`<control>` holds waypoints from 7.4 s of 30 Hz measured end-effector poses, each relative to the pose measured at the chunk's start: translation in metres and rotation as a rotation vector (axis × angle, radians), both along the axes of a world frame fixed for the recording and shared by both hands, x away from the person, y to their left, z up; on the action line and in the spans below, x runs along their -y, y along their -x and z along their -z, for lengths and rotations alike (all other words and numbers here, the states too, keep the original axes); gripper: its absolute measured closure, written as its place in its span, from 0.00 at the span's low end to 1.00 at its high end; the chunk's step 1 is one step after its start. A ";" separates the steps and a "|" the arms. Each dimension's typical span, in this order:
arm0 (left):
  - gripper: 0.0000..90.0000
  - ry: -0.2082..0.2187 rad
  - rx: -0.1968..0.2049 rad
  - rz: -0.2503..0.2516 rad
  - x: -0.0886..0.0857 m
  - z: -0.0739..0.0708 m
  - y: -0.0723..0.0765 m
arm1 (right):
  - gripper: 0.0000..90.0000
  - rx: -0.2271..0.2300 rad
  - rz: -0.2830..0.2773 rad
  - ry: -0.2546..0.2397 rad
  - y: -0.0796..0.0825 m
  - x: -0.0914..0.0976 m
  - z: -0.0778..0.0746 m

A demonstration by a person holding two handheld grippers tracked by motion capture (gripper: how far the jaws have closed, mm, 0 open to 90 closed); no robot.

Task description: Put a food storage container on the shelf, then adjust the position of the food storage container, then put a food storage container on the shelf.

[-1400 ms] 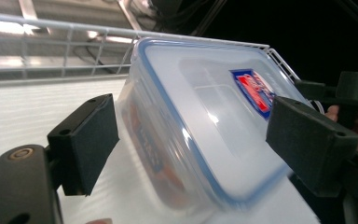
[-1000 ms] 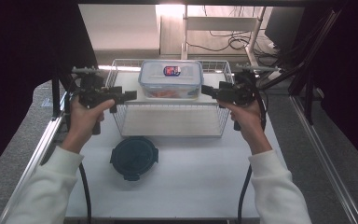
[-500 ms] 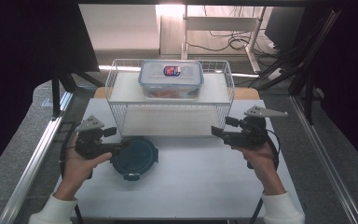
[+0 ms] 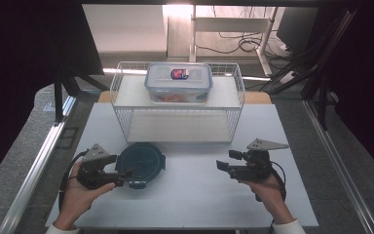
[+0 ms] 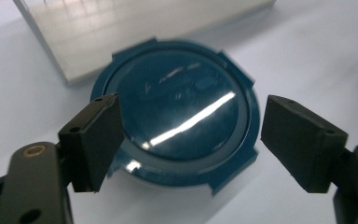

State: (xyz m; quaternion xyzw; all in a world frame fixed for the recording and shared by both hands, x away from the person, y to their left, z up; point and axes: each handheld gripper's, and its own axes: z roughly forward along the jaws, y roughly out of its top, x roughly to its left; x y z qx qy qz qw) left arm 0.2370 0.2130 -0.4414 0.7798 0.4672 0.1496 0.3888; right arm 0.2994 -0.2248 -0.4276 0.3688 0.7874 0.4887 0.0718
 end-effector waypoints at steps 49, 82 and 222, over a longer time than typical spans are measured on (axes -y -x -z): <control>0.58 -0.016 -0.155 -0.228 -0.060 0.041 -0.067 | 0.33 -0.077 0.012 0.011 -0.003 0.008 0.019; 1.00 0.078 -0.278 -0.069 -0.056 0.056 -0.074 | 0.33 -0.072 0.036 0.006 -0.003 0.017 0.015; 0.11 0.195 -0.163 0.005 0.049 0.007 -0.056 | 0.22 -0.160 0.053 0.042 -0.003 -0.031 0.019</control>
